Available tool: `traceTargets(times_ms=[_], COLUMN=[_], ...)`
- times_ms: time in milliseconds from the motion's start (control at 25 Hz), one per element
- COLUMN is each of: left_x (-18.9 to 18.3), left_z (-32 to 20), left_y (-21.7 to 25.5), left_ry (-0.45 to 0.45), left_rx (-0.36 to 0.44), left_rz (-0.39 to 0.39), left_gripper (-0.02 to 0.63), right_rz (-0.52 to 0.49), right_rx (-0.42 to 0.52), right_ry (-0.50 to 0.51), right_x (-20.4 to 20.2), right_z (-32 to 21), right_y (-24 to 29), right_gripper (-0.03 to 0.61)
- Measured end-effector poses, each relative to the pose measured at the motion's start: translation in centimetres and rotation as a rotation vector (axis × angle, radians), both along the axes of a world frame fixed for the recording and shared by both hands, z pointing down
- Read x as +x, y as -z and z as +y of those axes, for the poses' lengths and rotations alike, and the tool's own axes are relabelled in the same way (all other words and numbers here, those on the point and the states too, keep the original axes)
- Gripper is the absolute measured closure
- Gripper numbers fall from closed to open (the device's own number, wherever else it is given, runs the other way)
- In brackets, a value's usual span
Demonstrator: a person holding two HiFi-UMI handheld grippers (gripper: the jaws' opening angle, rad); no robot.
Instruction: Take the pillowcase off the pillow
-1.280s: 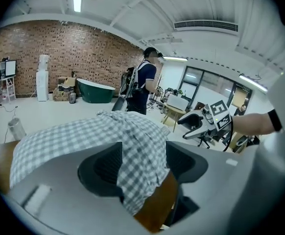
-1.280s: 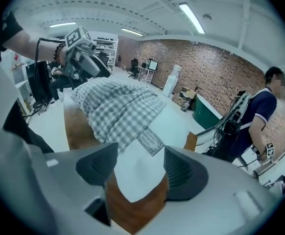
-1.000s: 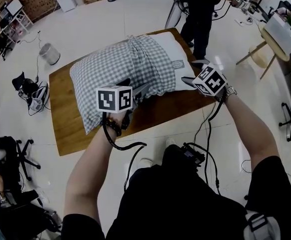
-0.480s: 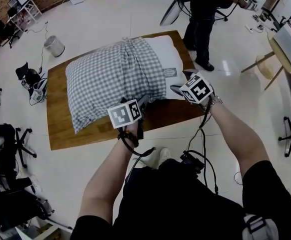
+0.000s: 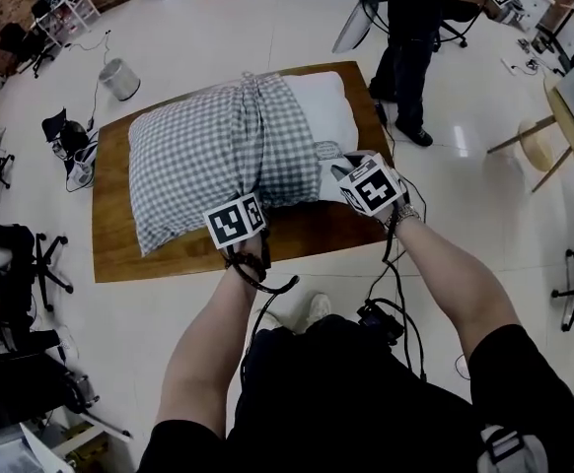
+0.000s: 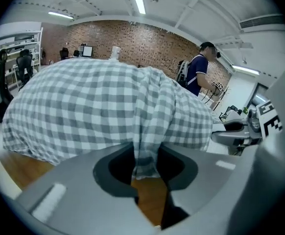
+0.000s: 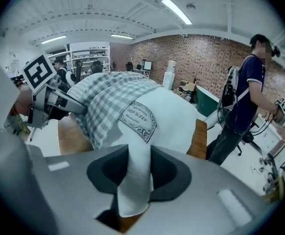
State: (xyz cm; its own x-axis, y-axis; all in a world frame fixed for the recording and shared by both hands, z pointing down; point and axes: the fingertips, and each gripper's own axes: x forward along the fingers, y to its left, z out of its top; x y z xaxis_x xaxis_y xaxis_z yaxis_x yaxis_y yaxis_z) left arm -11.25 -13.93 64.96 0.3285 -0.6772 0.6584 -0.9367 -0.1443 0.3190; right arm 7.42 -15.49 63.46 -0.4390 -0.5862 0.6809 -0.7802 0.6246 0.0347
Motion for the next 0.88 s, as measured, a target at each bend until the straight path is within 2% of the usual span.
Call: traceTargets(times_ms=[80, 160, 440, 880], left_x=[-0.1, -0.7, -5.1, -12.1], left_z=[0.4, 0.6, 1.0, 0.3], left_y=[0.3, 0.8, 2.3, 3.9], left_ry=[0.012, 0.028, 0.123, 0.242], left_rx=[0.015, 0.034, 0.048, 0.06], left_rz=[0.004, 0.002, 0.012, 0.016], left_gripper=[0.561, 0.587, 0.597, 0.597], right_rz=[0.004, 0.011, 0.008, -0.001], right_rx=[0.021, 0.051, 0.058, 0.104], right_ry=[0.0, 0.001, -0.018, -0.088], right_x=[0.7, 1.1, 2.0, 6.0], right_z=[0.1, 0.1, 0.8, -0.8], right_y=[0.2, 0.7, 2.3, 4.7], right_gripper=[0.502, 0.523, 0.545, 0.552])
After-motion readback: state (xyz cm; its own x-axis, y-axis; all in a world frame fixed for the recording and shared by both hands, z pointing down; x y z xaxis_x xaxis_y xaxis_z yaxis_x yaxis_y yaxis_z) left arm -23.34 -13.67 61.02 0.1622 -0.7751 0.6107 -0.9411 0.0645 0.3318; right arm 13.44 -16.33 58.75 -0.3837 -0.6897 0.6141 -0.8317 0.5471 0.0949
